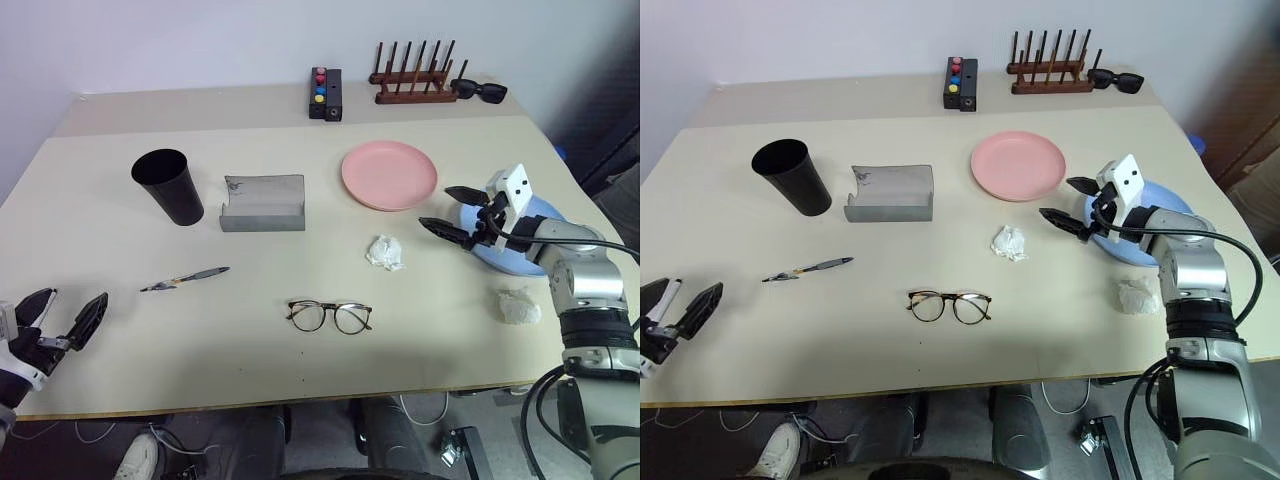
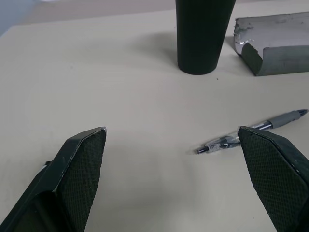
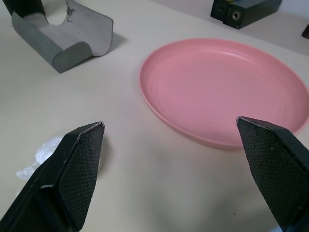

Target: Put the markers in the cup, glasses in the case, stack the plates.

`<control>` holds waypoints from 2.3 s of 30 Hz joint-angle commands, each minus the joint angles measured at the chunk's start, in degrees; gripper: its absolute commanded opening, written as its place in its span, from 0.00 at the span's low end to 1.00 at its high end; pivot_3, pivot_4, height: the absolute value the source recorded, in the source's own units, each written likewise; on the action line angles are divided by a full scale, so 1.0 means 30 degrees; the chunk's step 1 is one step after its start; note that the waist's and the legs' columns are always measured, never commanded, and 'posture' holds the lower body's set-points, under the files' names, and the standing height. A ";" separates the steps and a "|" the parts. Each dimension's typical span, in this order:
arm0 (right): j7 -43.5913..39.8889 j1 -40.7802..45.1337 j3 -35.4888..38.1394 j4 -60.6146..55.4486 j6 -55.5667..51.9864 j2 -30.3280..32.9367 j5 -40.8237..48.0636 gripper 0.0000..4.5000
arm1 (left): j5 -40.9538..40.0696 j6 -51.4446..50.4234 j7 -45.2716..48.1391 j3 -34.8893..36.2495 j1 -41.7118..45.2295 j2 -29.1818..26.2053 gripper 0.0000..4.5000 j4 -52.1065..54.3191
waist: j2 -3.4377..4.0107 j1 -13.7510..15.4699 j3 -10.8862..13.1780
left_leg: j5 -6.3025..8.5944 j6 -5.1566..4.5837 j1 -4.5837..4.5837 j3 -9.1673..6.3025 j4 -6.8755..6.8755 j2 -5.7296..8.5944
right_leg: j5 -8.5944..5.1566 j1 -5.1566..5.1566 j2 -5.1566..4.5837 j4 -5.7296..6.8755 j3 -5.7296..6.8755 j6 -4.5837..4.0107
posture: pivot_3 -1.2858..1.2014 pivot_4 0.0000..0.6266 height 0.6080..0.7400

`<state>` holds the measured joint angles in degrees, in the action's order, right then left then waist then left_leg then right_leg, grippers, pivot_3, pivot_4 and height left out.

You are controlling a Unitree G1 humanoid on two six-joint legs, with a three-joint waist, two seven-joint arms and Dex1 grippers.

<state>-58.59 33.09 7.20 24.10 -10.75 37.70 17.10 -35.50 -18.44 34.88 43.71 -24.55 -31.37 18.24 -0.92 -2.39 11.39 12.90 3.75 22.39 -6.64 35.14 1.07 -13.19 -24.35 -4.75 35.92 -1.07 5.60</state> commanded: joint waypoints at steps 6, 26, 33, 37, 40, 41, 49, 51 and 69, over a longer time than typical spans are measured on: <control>-0.0164 0.0850 0.0175 0.1008 0.1259 -0.0135 -0.0012 1.00 | 0.0130 0.0374 0.0020 -0.0124 0.0573 -0.0144 0.99 0.0071 | -0.0001 -0.0002 -0.0001 | 0.0000 0.0000 0.0000 0.0001 0.0001 0.0000 | 0.0005 0.0001 0.0001 0.0001 -0.0001 -0.0007 | 0.52 0.24 1.00; 0.0464 0.0115 0.0056 -0.1423 0.1689 -0.0915 0.0402 1.00 | 0.1374 -0.0586 0.0731 -0.4025 0.3083 -0.1494 0.99 -0.0513 | -0.0004 -0.0013 -0.0003 | -0.0001 0.0000 -0.0007 0.0006 0.0002 0.0001 | 0.0032 0.0001 0.0007 0.0025 -0.0006 -0.0043 | 0.52 0.24 1.00; 0.1612 -0.1997 -0.0833 -0.6977 -0.0502 -0.2196 0.1075 1.00 | 0.2528 -0.1808 0.3503 -0.6650 0.5687 -0.5354 0.99 -0.2632 | 0.0000 -0.0023 -0.0003 | -0.0001 -0.0001 -0.0012 -0.0002 -0.0001 0.0000 | 0.0032 0.0000 0.0014 0.0040 -0.0008 -0.0041 | 0.52 0.24 1.00; 0.2061 -0.2850 -0.1561 -0.9170 -0.1553 -0.2714 0.1360 1.00 | 0.3300 -0.2253 0.6055 -0.8938 0.7415 -0.7558 0.99 -0.4227 | 0.0007 -0.0027 0.0000 | -0.0001 -0.0001 -0.0013 -0.0003 -0.0004 0.0000 | 0.0029 -0.0004 0.0016 0.0041 -0.0005 -0.0039 | 0.52 0.24 1.00; 0.2053 -0.3249 -0.2147 -1.0316 -0.2311 -0.2945 0.1715 1.00 | 0.4066 -0.2126 0.7210 -1.0299 0.8505 -0.8348 0.99 -0.5169 | 0.0007 -0.0057 0.0000 | -0.0001 -0.0001 -0.0007 -0.0001 -0.0006 0.0000 | 0.0029 -0.0011 0.0014 0.0036 -0.0007 -0.0038 | 0.52 0.24 1.00; 0.1891 -0.3478 -0.2561 -1.0847 -0.2631 -0.2987 0.1878 1.00 | 0.4430 -0.1993 0.7504 -1.0849 0.8976 -0.8500 0.99 -0.5543 | 0.0007 -0.0041 0.0000 | -0.0001 -0.0001 -0.0008 -0.0001 -0.0011 -0.0001 | 0.0029 -0.0016 0.0013 0.0035 -0.0008 -0.0039 | 0.52 0.24 1.00; 0.1919 -0.4537 -0.5003 -1.3524 -0.4157 -0.3782 0.2257 1.00 | 0.6414 -0.1360 0.8831 -1.3798 1.1480 -0.8327 0.99 -0.7061 | 0.0004 -0.0044 -0.0001 | -0.0001 -0.0002 -0.0002 0.0001 -0.0010 -0.0007 | 0.0026 -0.0030 0.0016 0.0047 -0.0010 -0.0024 | 0.52 0.24 1.00; 0.2132 -0.4473 -0.5422 -1.3727 -0.4345 -0.4228 0.2316 1.00 | 0.6748 -0.1327 0.9048 -1.4421 1.1767 -0.8115 0.99 -0.6928 | 0.0005 -0.0017 -0.0002 | -0.0001 -0.0002 -0.0007 -0.0006 -0.0013 -0.0007 | 0.0010 -0.0030 0.0018 0.0052 -0.0003 0.0002 | 0.52 0.24 1.00; 0.2440 -0.4107 -0.6810 -1.3398 -0.4224 -0.6098 0.2191 1.00 | 0.5615 -0.1957 0.7145 -1.1794 1.0925 -0.6558 0.01 -0.4388 | 0.0012 0.0035 -0.0010 | -0.0002 -0.0002 -0.0014 -0.0010 -0.0005 -0.0005 | 0.0000 -0.0025 0.0012 0.0066 -0.0005 0.0022 | 0.52 0.24 1.00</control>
<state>-51.09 19.31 -13.16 -15.26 -24.74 20.28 22.85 -16.22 -24.05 57.57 4.32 7.70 -51.37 2.97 -0.89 -2.28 11.36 12.89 3.74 22.35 -6.68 35.13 1.06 -13.19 -24.43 -4.71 36.12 -1.08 5.67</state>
